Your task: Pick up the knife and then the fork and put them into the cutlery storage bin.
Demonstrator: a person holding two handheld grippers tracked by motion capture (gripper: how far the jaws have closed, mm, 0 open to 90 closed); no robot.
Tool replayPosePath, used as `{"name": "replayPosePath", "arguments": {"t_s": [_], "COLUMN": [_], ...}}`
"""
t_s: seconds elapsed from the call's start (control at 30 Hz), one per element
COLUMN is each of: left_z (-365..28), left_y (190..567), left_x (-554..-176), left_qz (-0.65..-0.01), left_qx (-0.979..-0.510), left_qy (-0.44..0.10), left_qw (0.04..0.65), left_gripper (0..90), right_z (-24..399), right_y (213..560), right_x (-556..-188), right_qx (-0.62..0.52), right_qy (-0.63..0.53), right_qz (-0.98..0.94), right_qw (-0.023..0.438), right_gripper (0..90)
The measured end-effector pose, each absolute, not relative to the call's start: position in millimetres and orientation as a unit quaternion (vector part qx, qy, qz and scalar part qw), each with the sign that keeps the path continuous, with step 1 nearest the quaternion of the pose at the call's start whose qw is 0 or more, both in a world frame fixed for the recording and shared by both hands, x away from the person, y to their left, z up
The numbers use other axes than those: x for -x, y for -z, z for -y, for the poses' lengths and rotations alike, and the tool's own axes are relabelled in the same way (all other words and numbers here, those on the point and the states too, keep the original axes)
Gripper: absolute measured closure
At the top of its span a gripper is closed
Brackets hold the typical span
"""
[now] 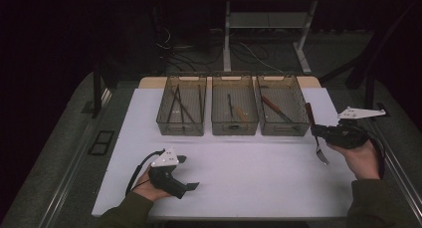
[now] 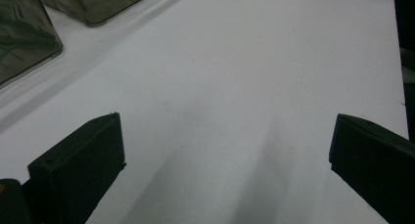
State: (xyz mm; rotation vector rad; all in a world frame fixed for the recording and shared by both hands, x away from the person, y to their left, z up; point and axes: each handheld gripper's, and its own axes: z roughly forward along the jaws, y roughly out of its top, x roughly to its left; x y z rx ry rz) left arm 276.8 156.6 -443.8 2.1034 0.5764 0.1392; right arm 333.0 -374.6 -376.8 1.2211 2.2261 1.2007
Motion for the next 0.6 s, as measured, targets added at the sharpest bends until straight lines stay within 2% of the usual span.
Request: {"name": "replayPosePath", "arguments": {"t_s": [0.6], "left_z": [-156.9], "left_y": [443.7], "left_x": [-276.9], "left_qz": [-0.236], "left_qx": [-0.852], "left_qy": [-0.056], "left_qw": [0.464], "left_gripper": [0.0], "right_z": [370.8], "right_y": [334.5], "right_x": [-354.5], "right_qx": [-0.429], "right_qy": [-0.479], "right_qz": [-0.738], "right_qw": [0.204], "right_gripper": [77.7]}}
